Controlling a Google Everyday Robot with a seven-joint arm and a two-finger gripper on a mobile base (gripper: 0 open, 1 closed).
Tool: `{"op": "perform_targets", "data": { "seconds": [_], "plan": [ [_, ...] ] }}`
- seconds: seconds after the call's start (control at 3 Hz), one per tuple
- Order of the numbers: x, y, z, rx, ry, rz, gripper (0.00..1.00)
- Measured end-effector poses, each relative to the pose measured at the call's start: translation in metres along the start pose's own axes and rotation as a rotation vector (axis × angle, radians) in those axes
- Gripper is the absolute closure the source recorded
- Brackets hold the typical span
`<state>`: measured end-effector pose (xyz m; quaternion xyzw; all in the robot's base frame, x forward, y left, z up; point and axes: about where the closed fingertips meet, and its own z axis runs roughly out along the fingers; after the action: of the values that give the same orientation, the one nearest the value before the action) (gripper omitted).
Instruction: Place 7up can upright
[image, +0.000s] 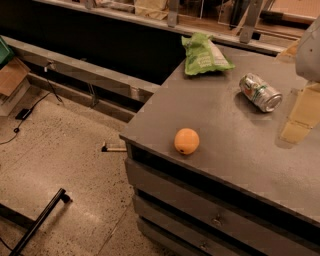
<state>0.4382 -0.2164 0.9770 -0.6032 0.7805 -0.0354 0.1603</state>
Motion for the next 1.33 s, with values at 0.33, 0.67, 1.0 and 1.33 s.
{"op": "perform_targets", "data": {
  "seconds": [0.33, 0.67, 1.0, 1.33],
  "plan": [
    [-0.003, -0.004, 0.000, 0.007, 0.006, 0.001, 0.00],
    [-0.009, -0.016, 0.003, 0.020, 0.023, 0.002, 0.00],
    [-0.030, -0.045, 0.015, 0.048, 0.059, 0.052, 0.00],
    [-0.040, -0.079, 0.032, 0.000, 0.050, 0.142, 0.00]
  ]
}}
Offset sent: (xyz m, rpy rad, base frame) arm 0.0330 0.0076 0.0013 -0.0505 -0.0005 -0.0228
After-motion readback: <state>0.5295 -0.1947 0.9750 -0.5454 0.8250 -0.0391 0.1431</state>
